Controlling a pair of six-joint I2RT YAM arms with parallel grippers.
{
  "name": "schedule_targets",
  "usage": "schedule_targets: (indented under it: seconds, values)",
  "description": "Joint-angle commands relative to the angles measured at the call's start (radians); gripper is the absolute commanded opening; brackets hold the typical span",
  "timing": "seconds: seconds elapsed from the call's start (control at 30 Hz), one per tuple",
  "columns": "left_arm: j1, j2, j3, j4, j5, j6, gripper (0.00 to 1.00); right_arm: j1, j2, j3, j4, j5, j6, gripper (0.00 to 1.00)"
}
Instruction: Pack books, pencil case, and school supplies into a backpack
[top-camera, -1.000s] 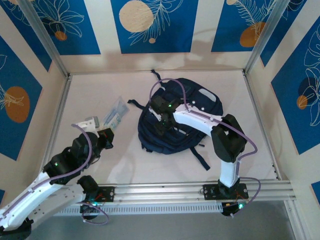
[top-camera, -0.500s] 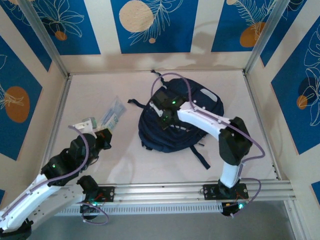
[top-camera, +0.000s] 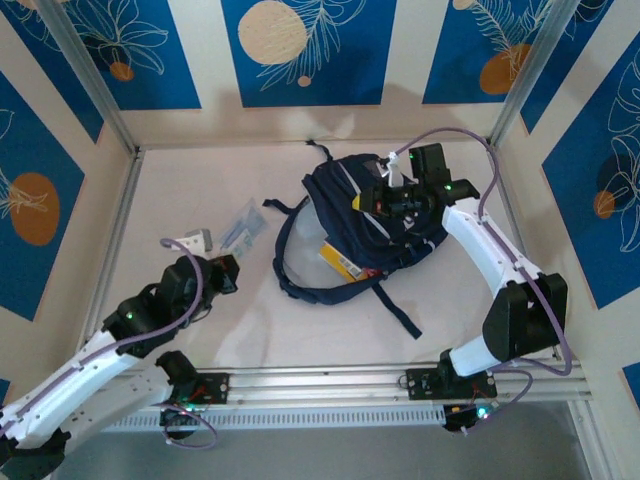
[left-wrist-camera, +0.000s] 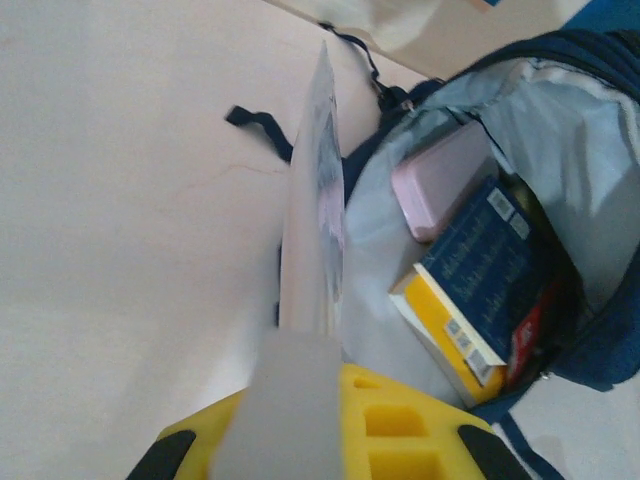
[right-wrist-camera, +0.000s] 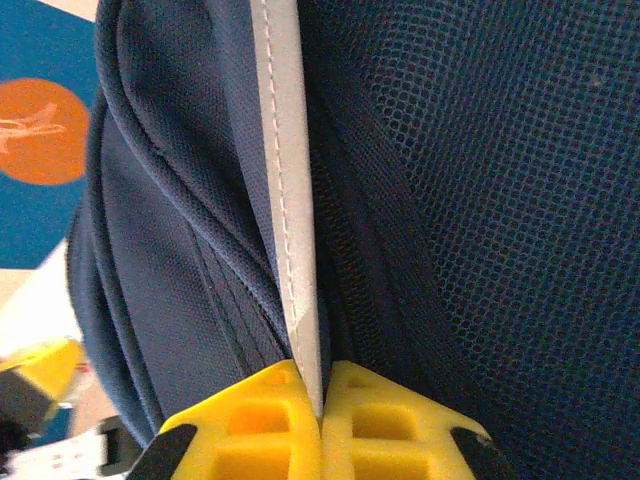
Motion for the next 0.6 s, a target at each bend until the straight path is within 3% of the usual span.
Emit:
schedule_targets:
  seconds: [0.0, 0.1, 0.2, 0.57]
  values:
    - [0.059, 0.071, -0.012, 0.244, 0.264, -0.020, 0.00, -0.024, -0.030, -0.001, 0.108, -0.234, 0.123, 0.00]
    - [0.096, 0.195, -0.013, 0.393, 0.459, -0.095, 0.00, -0.042, -0.041, -0.046, 0.171, -0.256, 0.164, 0.00]
    - [0.107, 0.304, -0.021, 0.531, 0.550, -0.155, 0.00, -0.049, -0.044, -0.068, 0.219, -0.273, 0.201, 0.00]
    - [0.135, 0.600, -0.064, 0.980, 0.651, -0.341, 0.00, -0.038, -0.053, -0.117, 0.330, -0.293, 0.303, 0.00]
